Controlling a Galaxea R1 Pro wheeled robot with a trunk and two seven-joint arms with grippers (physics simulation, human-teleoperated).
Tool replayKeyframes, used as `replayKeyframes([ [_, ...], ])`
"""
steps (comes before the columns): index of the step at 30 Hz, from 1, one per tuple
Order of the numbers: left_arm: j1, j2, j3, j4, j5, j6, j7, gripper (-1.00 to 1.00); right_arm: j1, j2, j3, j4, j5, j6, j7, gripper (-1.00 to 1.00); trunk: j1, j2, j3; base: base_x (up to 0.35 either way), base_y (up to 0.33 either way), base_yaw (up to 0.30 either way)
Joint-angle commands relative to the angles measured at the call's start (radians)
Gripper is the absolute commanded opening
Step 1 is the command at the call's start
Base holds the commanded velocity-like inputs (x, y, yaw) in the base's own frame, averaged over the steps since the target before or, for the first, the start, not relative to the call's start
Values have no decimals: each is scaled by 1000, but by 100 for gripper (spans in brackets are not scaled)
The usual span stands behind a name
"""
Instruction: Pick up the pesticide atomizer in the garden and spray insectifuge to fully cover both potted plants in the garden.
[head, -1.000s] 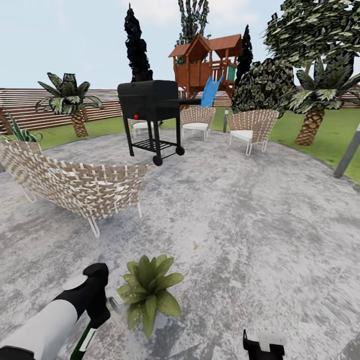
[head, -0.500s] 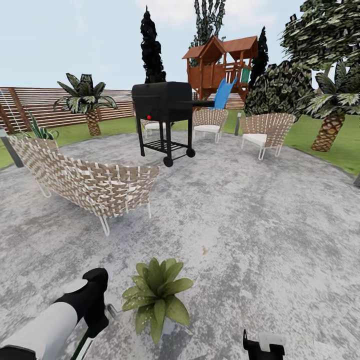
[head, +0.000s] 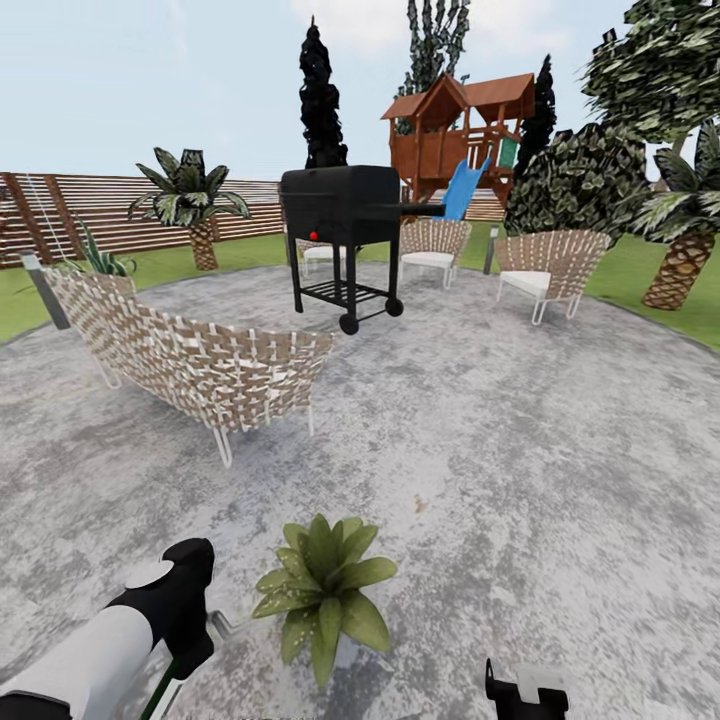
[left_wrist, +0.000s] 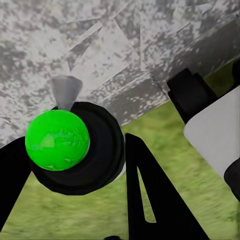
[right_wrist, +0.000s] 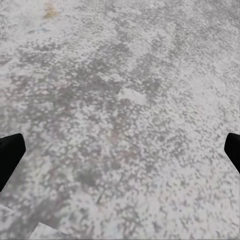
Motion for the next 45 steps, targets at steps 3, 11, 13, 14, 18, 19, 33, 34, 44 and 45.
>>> replayKeyframes([
  [3, 0, 1, -4, -2, -5, 6, -7, -100, -1, 0, 9, 0, -8, -2, -3, 100, 0, 0, -1, 0, 0, 276],
  [11, 0, -9, 9, -2, 11, 7, 56, -100, -1, 0, 9, 0, -8, -2, -3, 100, 0, 0, -1, 0, 0, 189],
  [13, 0, -11, 11, -2, 13, 7, 56, -100, 0, 0, 9, 0, -8, -2, -3, 100, 0, 0, -1, 0, 0, 10],
  [14, 0, -12, 13, -2, 14, 7, 56, -100, 0, 0, 9, 0, -8, -2, -3, 100, 0, 0, -1, 22, 0, 4],
  [18, 0, -15, 12, -2, 32, 7, 56, -100, -1, 0, 9, 0, -8, -2, -3, 100, 0, 0, -1, 148, -95, 1],
  [19, 0, -15, 11, -2, 39, 7, 56, -100, -1, 0, 9, 0, -8, -2, -3, 100, 0, 0, -1, 76, -202, 0],
  [33, 0, -15, 15, -14, 46, 7, 59, -100, 0, -3, 9, 0, -6, -2, -2, 100, 0, 0, -9, 24, -262, 37],
  [34, 0, -12, 15, -14, 46, 7, 62, -100, 0, -3, 9, 0, -5, -2, -1, 100, 0, 0, -9, 227, -181, 1],
  [44, 0, -13, 46, -9, 46, 7, 63, -100, -1, -3, 9, -1, -8, -2, -3, 100, 0, 0, -9, -9, -135, 0],
  [45, 0, -12, 46, -10, 46, 7, 63, -100, -1, -3, 9, -1, -8, -2, -3, 100, 0, 0, -9, -226, -174, 59],
])
